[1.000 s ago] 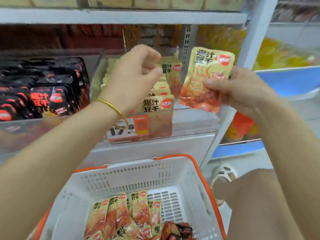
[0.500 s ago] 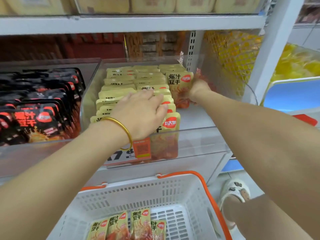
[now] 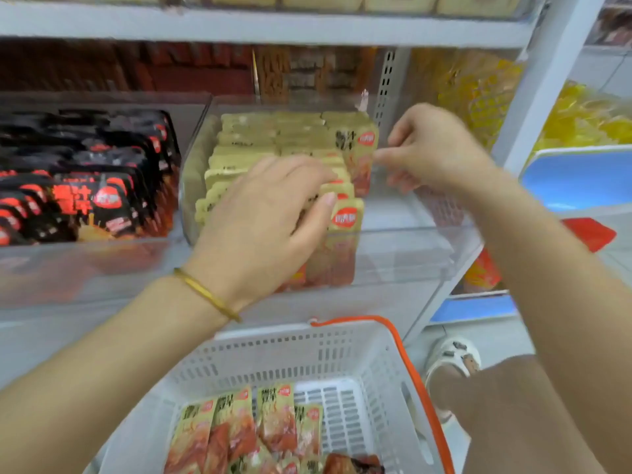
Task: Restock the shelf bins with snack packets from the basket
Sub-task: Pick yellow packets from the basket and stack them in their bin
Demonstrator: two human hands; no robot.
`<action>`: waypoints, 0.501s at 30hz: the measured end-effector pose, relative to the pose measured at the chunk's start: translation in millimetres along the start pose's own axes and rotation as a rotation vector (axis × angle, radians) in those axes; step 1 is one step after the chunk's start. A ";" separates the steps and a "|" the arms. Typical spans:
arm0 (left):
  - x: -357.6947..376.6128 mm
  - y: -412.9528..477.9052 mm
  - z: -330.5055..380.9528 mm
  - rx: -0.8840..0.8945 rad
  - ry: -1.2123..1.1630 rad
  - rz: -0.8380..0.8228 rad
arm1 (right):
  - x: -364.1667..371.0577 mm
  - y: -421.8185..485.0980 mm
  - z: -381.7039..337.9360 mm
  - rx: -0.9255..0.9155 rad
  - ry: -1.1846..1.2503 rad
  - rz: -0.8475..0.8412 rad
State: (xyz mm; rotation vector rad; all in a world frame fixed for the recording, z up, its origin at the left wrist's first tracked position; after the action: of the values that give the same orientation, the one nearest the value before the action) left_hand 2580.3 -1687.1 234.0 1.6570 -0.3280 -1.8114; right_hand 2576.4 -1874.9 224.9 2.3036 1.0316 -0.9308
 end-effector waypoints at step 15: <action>152.4 -234.5 -80.8 -0.286 0.143 -0.897 | 389.9 -196.0 197.6 0.263 -0.450 -1.016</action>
State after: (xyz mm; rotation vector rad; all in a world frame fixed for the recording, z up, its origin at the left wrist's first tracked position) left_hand 2590.8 -1583.4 -37.8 1.8433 0.8316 -2.1706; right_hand 2538.7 -1692.5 -216.4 1.5013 1.9655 -1.9313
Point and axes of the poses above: each hand's wrist, its own y-axis towards the middle knuckle, its own x-axis out of the palm, z = x × y, the point moved 10 cm from there along y, towards the middle knuckle, and after that the axes turned 5 degrees about x, right-handed, at the moved point
